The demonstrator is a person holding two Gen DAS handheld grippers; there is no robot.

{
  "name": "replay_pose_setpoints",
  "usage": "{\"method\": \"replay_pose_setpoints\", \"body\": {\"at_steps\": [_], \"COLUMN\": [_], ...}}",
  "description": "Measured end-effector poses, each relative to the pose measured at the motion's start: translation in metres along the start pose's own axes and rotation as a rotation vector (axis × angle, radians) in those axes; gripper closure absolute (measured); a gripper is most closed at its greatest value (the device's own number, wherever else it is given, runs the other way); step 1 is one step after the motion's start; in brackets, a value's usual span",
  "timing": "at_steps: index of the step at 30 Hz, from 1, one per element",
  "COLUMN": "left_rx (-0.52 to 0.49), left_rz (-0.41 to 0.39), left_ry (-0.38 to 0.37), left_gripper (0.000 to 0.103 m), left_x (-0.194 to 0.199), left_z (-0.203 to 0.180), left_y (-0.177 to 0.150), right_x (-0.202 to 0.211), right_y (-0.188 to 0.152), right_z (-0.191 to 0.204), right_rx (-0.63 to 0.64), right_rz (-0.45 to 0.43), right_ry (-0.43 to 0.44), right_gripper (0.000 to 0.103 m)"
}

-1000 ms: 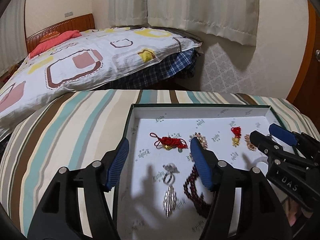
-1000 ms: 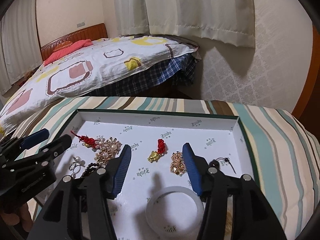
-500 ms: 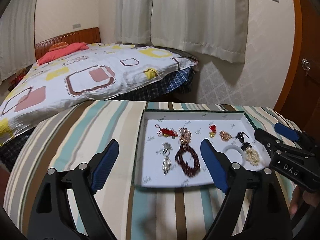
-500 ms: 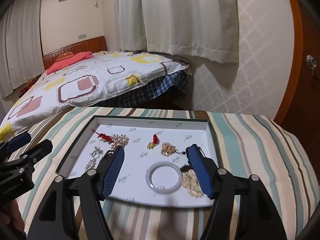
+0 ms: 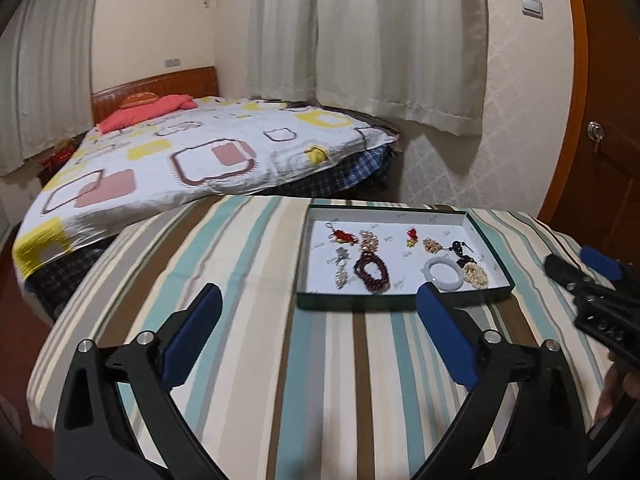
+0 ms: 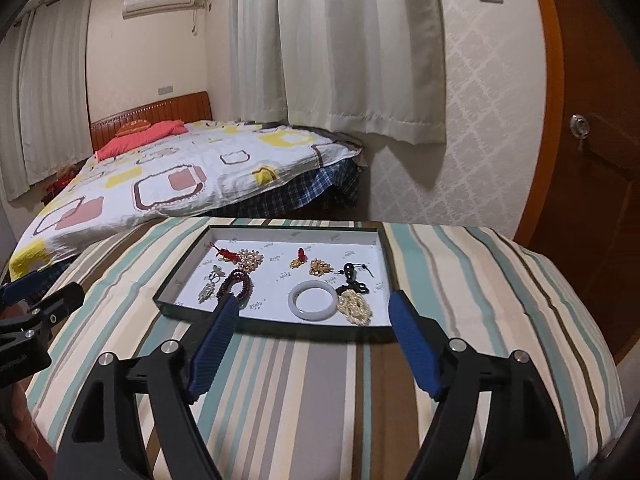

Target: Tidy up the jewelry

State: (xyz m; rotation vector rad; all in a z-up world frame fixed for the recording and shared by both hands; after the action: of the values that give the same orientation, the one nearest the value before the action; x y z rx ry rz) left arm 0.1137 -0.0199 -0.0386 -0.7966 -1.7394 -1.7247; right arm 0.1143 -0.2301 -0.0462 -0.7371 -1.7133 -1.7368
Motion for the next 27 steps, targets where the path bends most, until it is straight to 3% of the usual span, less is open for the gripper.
{"method": "replay_pose_setpoints", "body": {"at_steps": [15,27], "left_rx": [-0.005,0.002], "left_rz": [-0.117,-0.14], "left_ry": [-0.031,-0.033], "left_gripper": [0.005,0.005], "left_x": [0.078,0.092], "left_z": [-0.006,-0.002], "left_y": [-0.019,-0.023], "right_x": [0.075,0.09], "right_y": [-0.018,-0.022], "right_z": [-0.008,-0.007], "right_rx": [-0.04,-0.033], "right_rz": [-0.121,-0.157], "right_ry": [-0.013,-0.014], "right_gripper": [0.024,0.023]}}
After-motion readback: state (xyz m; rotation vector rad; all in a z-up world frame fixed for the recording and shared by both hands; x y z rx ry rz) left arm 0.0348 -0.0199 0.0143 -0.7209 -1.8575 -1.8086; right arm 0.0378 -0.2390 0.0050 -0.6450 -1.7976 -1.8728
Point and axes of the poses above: each gripper's, at about its wrist camera, not at the fingertips, and x roughly against the way its jaws point, z to its left, y to its top, the point moved 3 cm from there along -x, roughly the way its jaws point, and after that the axes turned 15 degrees about z, right-handed, at the moved point
